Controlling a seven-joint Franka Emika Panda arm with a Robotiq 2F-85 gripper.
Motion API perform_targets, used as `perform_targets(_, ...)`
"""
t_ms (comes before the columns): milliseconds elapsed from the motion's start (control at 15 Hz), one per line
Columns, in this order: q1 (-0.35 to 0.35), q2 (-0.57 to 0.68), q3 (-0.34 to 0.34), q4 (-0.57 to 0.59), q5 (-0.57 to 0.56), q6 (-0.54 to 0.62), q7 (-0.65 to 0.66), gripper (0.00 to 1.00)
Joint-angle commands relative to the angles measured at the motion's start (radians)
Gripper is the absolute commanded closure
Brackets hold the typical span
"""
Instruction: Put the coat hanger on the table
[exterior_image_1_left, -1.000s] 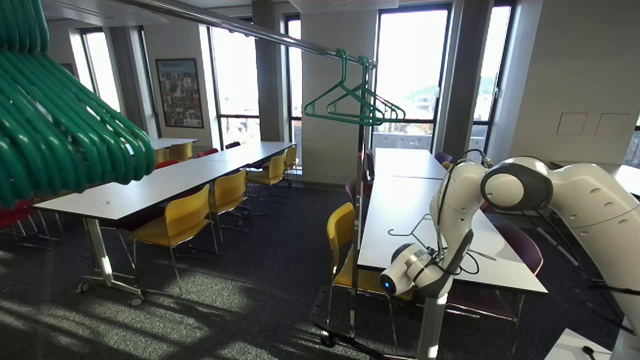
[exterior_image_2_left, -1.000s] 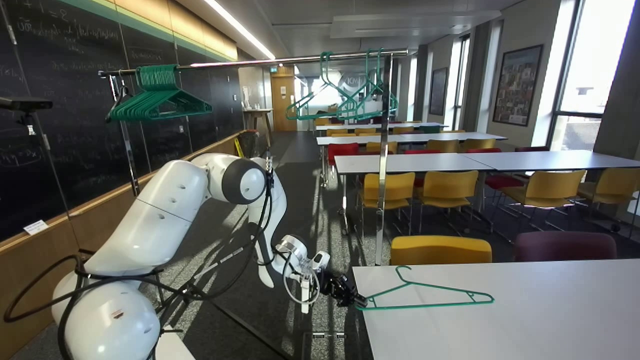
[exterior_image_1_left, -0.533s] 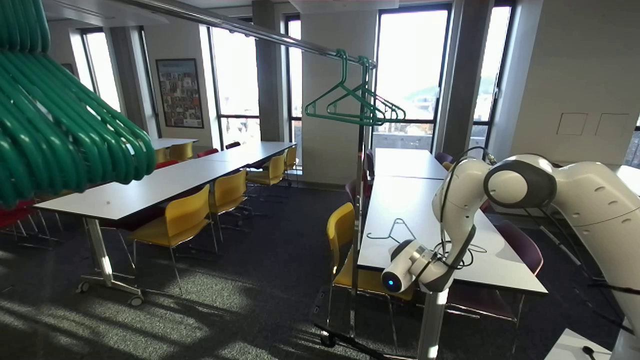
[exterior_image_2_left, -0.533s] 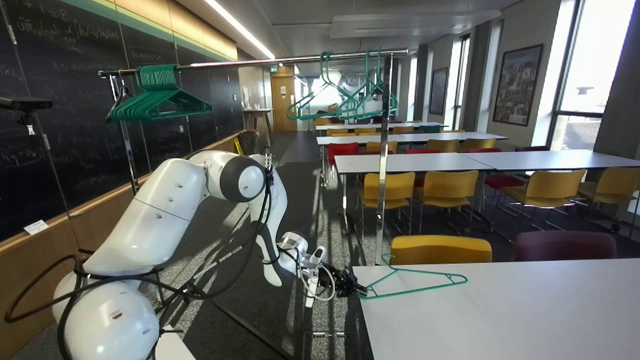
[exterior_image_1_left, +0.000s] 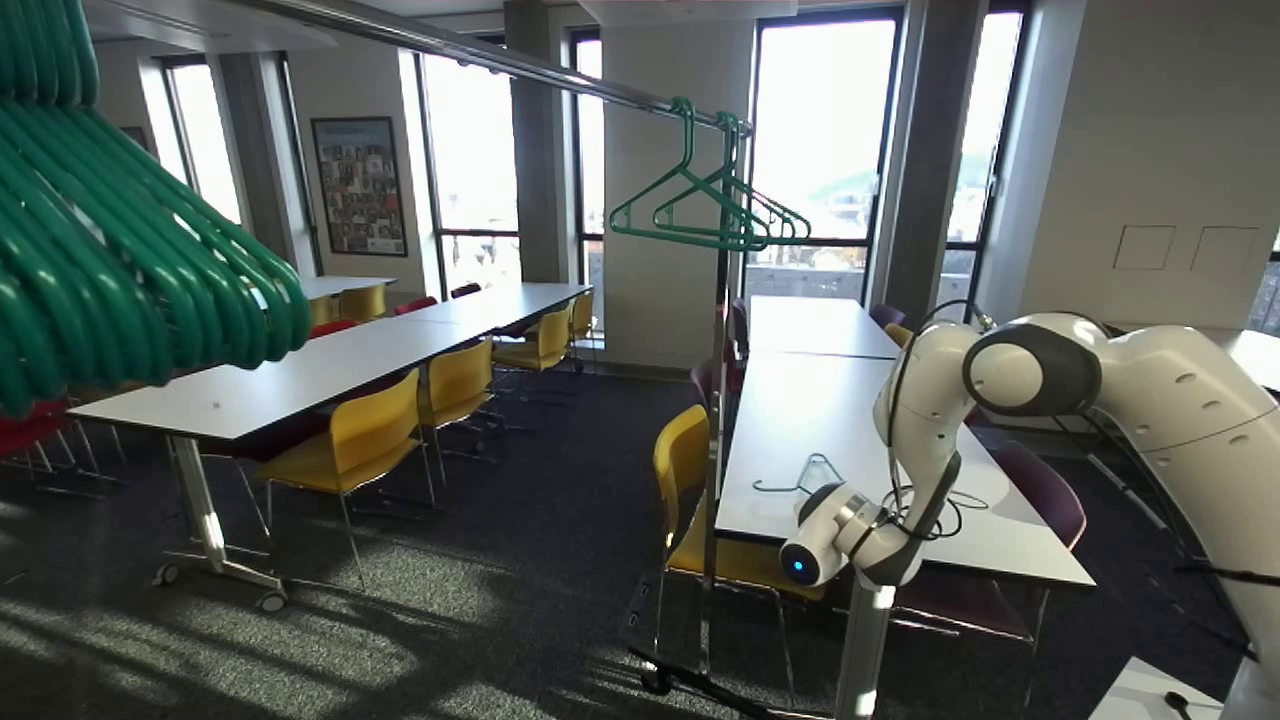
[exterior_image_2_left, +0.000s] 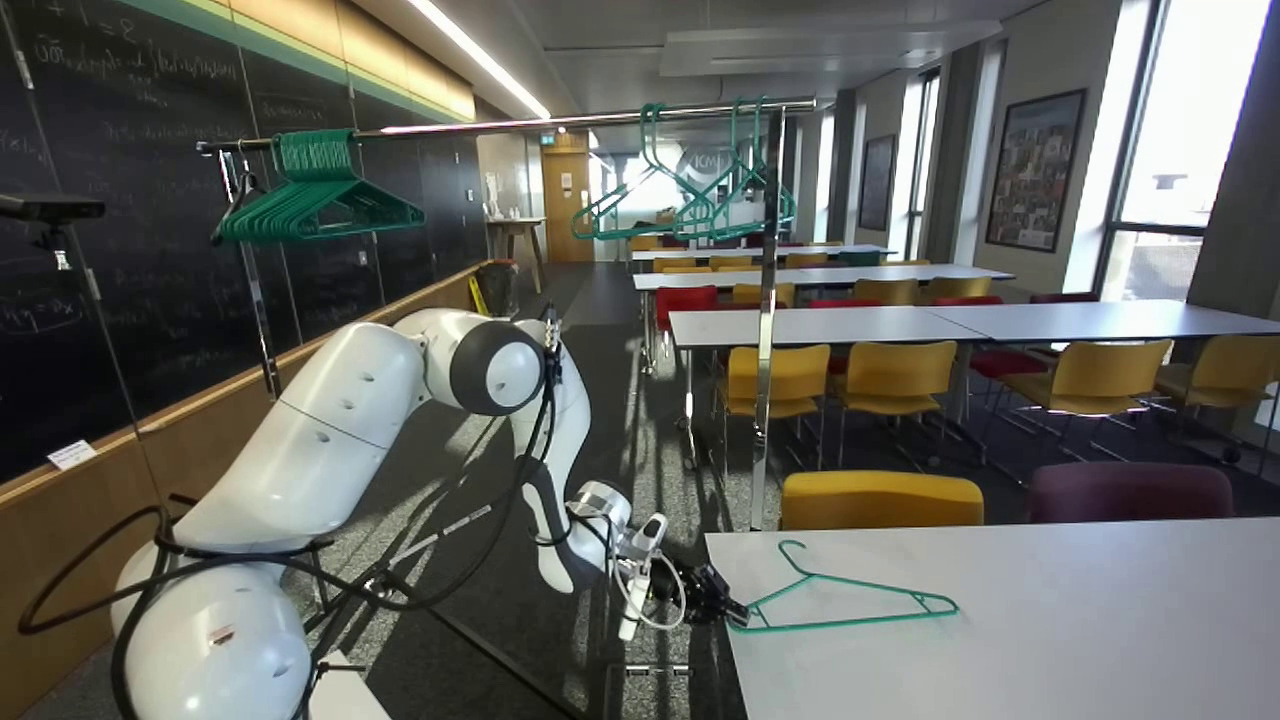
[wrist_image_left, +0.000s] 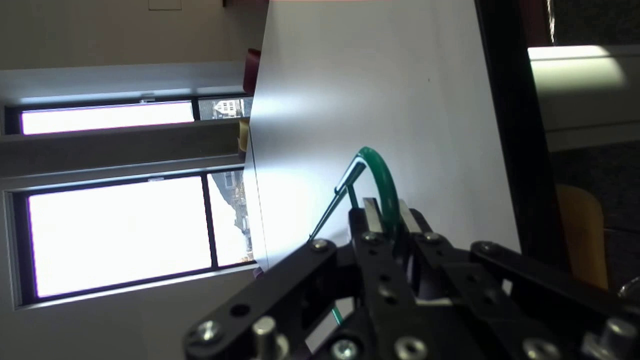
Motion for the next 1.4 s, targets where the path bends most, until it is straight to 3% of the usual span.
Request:
perform_targets(0, -0.032, 0.006, -0.004, -0.009, -0.009, 0.001, -0.040, 0.98)
perform_targets(133, -0.041, 0.014, -0.004, -0.007, -0.004, -0.001, -0.051, 0.98)
perform_targets(267, -0.048, 0.016, 0.000, -0.005, 0.012, -0.001, -0.067, 0.64)
perform_targets(533, -0.060, -0.050, 0.027, -0.049, 0.037, 0.047, -0.082, 0.34)
perform_targets(867, -0.083, -0.289, 0.097, -0.187, 0.167, 0.271, -0.076, 0.00)
perform_targets(1067, -0.104, -0.434, 0.084, -0.235, 0.310, 0.443, -0.142, 0.00)
perform_targets(1333, -0.160, -0.536, -0.001, -0.257, 0.592, 0.573, -0.363, 0.00)
